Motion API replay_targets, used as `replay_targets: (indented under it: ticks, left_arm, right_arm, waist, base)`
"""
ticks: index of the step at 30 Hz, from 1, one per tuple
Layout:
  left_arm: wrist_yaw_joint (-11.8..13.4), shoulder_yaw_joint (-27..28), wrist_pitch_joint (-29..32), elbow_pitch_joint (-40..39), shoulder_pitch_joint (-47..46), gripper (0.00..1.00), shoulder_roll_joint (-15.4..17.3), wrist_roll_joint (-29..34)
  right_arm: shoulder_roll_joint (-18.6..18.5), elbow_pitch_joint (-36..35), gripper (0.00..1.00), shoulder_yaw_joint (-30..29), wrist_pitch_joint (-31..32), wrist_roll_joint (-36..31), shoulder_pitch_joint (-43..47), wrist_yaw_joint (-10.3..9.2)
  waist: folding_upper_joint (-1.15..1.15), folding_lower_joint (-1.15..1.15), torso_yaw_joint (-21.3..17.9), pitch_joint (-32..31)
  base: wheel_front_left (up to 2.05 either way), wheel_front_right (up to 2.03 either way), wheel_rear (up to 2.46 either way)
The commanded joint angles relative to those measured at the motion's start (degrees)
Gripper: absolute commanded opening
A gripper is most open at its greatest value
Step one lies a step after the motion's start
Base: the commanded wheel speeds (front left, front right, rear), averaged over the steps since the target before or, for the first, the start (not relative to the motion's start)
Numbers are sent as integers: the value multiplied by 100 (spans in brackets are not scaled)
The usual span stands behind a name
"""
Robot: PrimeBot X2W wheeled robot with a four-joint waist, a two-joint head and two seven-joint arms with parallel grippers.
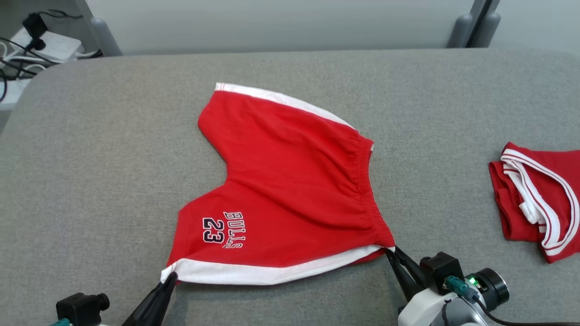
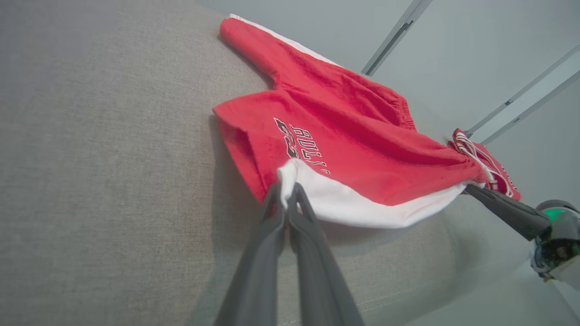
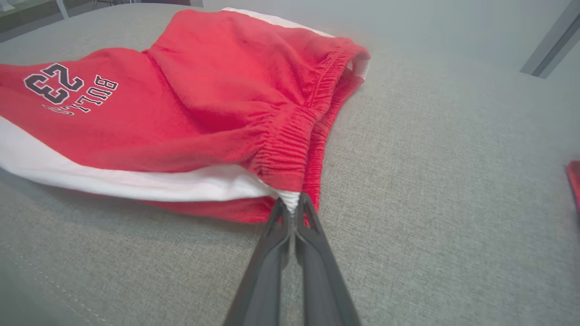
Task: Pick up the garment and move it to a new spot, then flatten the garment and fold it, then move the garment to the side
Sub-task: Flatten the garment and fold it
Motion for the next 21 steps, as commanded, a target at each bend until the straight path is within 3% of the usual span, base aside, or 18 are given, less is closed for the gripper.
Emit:
replay_targets:
  ticks: [1,14,21]
  left_arm:
    - [7,176,-59,-72,-105,0,129,51]
    - [7,-109,-59,-43,269,0,-176,391]
    - [7,-285,-59,-103,348,0,-136,549]
  right_arm:
    - [-21,-99,0,64,16,59,5,-16]
    - [-338,-474,0,-44,188,324,639,-16]
    - [-471,-765,0,-31,348,505,1005,-16]
  waist:
    - [0,0,66,-150]
    - [0,0,112,-542]
    - [0,0,131,-559]
  base:
    - [0,0,0]
    - [0,0,0]
    - [0,0,0]
